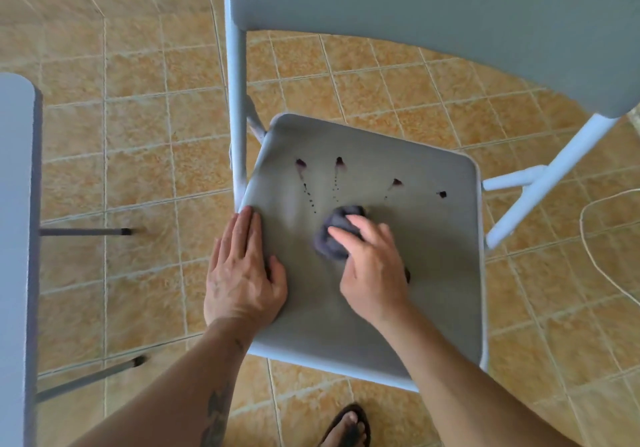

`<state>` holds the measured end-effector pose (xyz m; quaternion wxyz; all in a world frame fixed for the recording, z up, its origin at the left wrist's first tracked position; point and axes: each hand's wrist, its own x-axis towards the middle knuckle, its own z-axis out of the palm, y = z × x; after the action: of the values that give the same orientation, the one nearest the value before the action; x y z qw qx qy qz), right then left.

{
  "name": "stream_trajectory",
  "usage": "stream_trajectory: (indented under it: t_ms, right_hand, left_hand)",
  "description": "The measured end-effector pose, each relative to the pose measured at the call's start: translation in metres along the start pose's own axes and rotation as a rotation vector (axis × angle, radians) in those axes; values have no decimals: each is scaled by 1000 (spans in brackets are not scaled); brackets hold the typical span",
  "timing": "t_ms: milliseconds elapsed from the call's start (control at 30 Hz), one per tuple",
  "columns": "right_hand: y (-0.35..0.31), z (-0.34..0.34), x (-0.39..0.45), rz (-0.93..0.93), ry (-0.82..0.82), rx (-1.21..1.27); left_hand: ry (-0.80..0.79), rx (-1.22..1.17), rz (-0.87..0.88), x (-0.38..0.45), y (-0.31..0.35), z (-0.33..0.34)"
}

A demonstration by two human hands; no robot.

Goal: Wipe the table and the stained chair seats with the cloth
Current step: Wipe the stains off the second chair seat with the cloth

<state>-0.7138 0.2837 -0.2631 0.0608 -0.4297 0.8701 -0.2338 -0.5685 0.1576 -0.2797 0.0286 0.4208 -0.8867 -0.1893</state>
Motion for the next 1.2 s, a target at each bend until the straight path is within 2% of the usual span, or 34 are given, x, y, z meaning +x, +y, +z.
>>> stream_trajectory:
  t_ms: [133,233,300,433,500,567,667,767,867,1000,1067,1200]
  right_hand:
    - [-31,23,52,-280,-164,-22]
    - [-5,18,72,-326,-195,-176]
    - [25,5,71,-184,-126,-246]
    - [75,-25,50,220,43,-309]
    - [75,-30,41,381,72,-252]
    - [57,-23,40,413,95,-140]
    - [11,1,47,176,34,16]
    - [-30,21,75,-33,-55,75]
    - [-46,33,113,-221,-181,-66]
    - [-22,32,138,-377,-309,-399]
    - [3,21,144,-265,-262,-493]
    - [57,-5,151,119,-139,-617]
  left_hand:
    - [2,-12,4,2,-3,2]
    - [-1,-21,-2,2,-2,2]
    - [-11,-22,-6,2,-2,1]
    - [-39,1,-2,2,-2,-2]
    - [-42,6,9,8,1,-5]
    - [-41,1,31,17,2,-10]
    - [-41,21,94,28,-2,-12]
    - [-55,17,85,32,-6,-6]
    - [-47,-6,59,35,-7,-2]
    - [-52,-14,46,36,-7,0]
    - [-65,-15,38,35,-6,-2]
    - [-96,-29,29,37,-3,-5]
